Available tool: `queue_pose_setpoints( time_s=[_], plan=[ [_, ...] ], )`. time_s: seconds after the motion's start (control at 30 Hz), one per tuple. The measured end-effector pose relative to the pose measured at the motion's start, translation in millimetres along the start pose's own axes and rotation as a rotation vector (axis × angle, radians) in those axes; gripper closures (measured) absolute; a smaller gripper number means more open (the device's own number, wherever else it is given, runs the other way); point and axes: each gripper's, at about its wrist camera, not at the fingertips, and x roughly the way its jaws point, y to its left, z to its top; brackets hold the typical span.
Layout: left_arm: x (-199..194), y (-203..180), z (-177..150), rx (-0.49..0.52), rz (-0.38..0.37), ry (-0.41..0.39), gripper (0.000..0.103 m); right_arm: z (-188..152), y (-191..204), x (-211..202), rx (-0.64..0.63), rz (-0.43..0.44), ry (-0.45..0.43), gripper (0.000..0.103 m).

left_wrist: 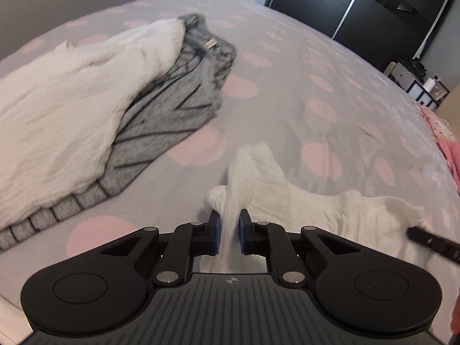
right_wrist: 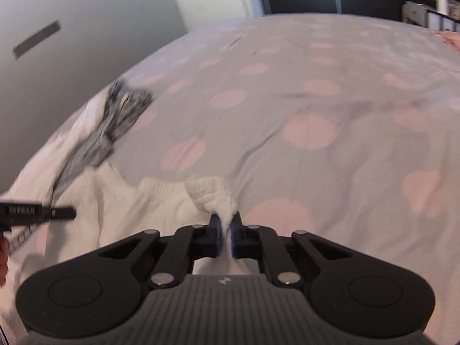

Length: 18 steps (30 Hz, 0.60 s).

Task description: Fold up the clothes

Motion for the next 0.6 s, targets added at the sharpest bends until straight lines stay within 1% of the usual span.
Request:
queue_pose_setpoints(
  time_s=[0.1,0.17,0.27,0.33,0.4,0.47,0.53,0.6],
  plan=[
    [-18,-20,16,0.062,-0.009,-0.059,0.094,23,-22,-31,0.093,-0.029,-0.074,0.096],
    [-29,-36,31,0.120,0.000,-0.095,0.094,36,-34,-54,0.125,-0.036,-0.122,0.096],
    [-37,-64,60,0.161,-0.002,-0.128,0.094,51,-51,-84,0.154,-0.063,-0.143,0.096],
    [-40,-90,78,0.204,-0.008,-0.150,0.094,52,-63,-107,0.152,-0.103,-0.139,0.096],
    [-41,-126,93,0.278,-0.014,-0.179,0.094,52,-75,-129,0.150,-0.143,-0.134,0.096],
    [-42,-168,104,0.351,-0.045,-0.204,0.094,53,-88,-151,0.148,-0.184,-0.130,0.096],
    [-43,-215,111,0.435,-0.082,-0.226,0.095,53,-101,-174,0.148,-0.223,-0.127,0.096],
    [-44,-265,113,0.511,-0.108,-0.251,0.095,45,-117,-202,0.175,-0.258,-0.151,0.096]
  ],
)
